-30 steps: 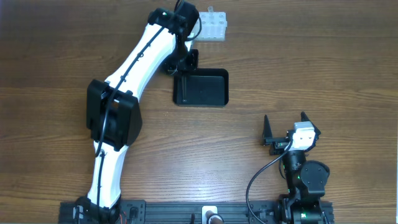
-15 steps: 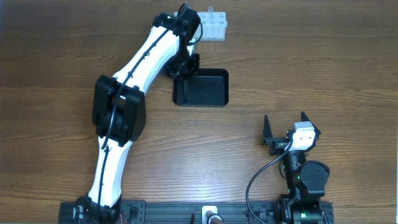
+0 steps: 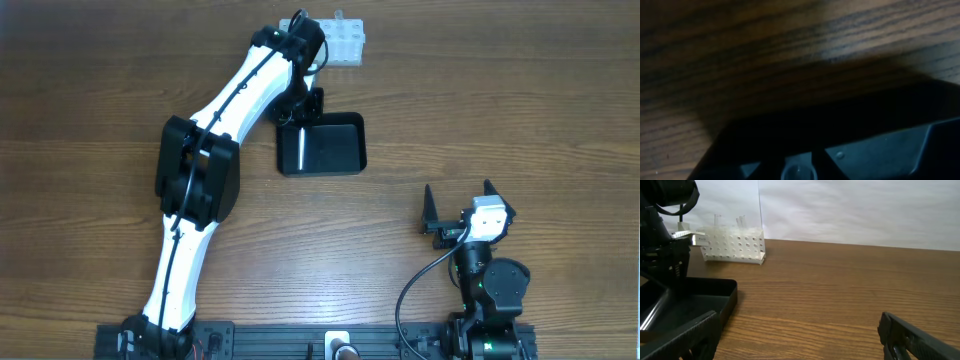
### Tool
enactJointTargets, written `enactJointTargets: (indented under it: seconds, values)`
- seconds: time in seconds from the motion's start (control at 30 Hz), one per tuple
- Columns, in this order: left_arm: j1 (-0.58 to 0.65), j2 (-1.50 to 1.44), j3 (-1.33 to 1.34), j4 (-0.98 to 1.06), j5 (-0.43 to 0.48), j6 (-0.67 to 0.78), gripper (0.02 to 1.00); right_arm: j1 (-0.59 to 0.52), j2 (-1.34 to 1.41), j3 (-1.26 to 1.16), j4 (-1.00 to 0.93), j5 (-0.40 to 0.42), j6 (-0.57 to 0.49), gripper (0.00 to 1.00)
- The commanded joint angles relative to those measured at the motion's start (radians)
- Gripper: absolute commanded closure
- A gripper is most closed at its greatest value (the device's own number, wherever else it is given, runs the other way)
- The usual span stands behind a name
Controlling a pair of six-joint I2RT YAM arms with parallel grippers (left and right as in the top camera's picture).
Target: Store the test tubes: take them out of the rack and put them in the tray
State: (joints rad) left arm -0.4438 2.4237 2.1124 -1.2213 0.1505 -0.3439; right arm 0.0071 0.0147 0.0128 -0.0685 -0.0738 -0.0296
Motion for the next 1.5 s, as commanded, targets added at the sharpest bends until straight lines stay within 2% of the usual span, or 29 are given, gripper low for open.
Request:
enactJointTargets:
  seconds: [0.03, 0.13, 0.33, 0.6, 0.77, 1.13, 1.37, 1.5]
  values:
    - [0.003, 0.014, 0.013, 0.003, 0.011, -0.013, 0.748, -0.006, -0.010, -0.007, -0.002, -0.015, 0.003, 0.007]
    - [0.003, 0.004, 0.014, -0.008, 0.014, -0.013, 0.687, -0.006, -0.010, -0.007, -0.002, -0.015, 0.003, 0.009]
    - [-0.002, -0.092, 0.053, -0.019, 0.006, -0.012, 0.634, -0.006, -0.010, -0.007, -0.002, -0.015, 0.003, 0.009]
    - [0.018, -0.150, 0.209, 0.060, -0.145, 0.000, 0.439, -0.006, -0.010, -0.007, -0.002, -0.015, 0.003, 0.007]
    - [0.045, -0.150, 0.224, 0.204, -0.163, 0.023, 0.288, -0.006, -0.010, -0.007, -0.002, -0.015, 0.003, 0.007]
    - [0.063, -0.058, 0.224, 0.468, -0.164, 0.106, 0.268, -0.006, -0.010, -0.007, -0.002, -0.015, 0.003, 0.007]
    - [0.063, 0.008, 0.224, 0.565, -0.248, 0.153, 0.270, -0.006, -0.010, -0.007, -0.002, -0.015, 0.003, 0.009]
    - [0.064, 0.033, 0.224, 0.616, -0.257, 0.181, 0.275, -0.006, -0.010, -0.007, -0.002, -0.015, 0.003, 0.009]
